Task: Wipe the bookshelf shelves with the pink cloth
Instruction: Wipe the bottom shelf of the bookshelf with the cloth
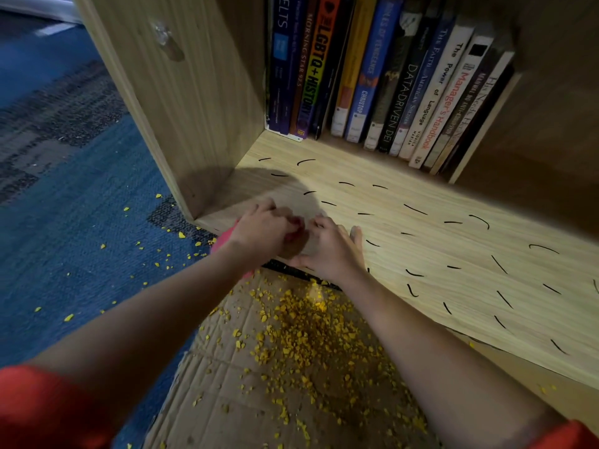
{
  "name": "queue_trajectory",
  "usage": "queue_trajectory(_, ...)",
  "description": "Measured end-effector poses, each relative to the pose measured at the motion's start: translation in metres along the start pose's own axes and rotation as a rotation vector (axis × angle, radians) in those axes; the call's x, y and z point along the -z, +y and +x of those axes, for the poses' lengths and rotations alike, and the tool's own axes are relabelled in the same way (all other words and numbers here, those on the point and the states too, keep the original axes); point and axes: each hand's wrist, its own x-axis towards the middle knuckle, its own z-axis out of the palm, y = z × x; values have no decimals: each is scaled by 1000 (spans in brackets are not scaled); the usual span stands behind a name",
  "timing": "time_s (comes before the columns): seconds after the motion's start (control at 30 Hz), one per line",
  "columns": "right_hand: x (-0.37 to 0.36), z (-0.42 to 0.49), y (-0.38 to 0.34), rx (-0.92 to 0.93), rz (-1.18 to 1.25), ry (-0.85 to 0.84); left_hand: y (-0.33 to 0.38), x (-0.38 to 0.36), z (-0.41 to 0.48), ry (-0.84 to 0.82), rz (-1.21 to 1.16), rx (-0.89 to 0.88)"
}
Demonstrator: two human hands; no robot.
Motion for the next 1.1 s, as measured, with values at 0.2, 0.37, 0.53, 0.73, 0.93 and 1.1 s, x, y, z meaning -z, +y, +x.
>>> queue_trajectory(0.2,-1,1,2,-3,-1,-13,-34,6,14,2,-84,199)
queue_trajectory(0.37,-1,1,2,-1,8,2,1,3,1,11,-29,84)
queue_trajectory(0.53,0,1,3,4,13,-14,-26,-4,1,22,-72,85)
queue_trajectory(0.73,-2,0,2,-4,30,-6,-9,6,12,44,-15,219)
queue_trajectory(0.93,-2,2,3,1,14,-7,-19,-2,-10,19,36,14)
queue_trajectory(1.1,-1,1,2,-7,29,-3,-17,12,16,53,-30,303)
